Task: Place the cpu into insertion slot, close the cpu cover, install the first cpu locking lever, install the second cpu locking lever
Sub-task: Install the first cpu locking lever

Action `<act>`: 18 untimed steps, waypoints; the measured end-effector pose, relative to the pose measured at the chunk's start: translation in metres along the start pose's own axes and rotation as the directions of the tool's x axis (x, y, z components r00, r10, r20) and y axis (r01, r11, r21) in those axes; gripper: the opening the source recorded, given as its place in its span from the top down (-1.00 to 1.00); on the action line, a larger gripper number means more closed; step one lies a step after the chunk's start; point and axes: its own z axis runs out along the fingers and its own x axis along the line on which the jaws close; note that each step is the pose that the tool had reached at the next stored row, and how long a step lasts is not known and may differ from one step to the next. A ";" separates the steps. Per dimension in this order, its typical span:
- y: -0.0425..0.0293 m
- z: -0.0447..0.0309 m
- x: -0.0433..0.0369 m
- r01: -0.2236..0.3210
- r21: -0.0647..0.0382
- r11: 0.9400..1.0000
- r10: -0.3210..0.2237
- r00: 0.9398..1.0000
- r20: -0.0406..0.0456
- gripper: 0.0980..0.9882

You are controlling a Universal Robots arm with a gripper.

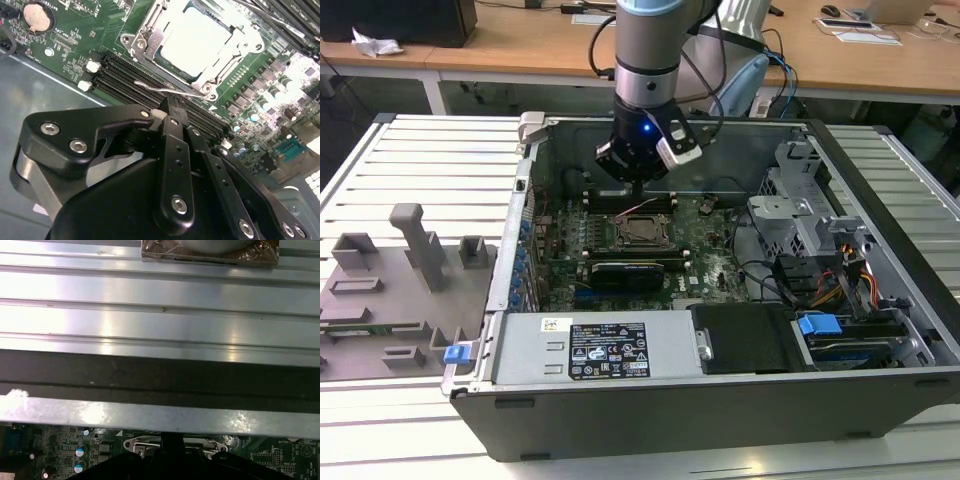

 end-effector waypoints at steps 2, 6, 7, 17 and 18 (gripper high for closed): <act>-0.0002 0.0011 -0.0014 0.012 0.000 1.000 -0.012 1.000 -0.001 0.98; -0.0002 0.0041 -0.0069 0.013 0.000 1.000 -0.013 1.000 -0.001 0.98; -0.0001 0.0047 -0.0078 0.013 0.000 1.000 -0.013 1.000 -0.001 0.98; -0.0006 0.0132 -0.0201 0.013 0.000 1.000 -0.013 1.000 -0.001 0.98; -0.0007 0.0143 -0.0207 0.013 0.000 1.000 -0.013 1.000 -0.001 0.98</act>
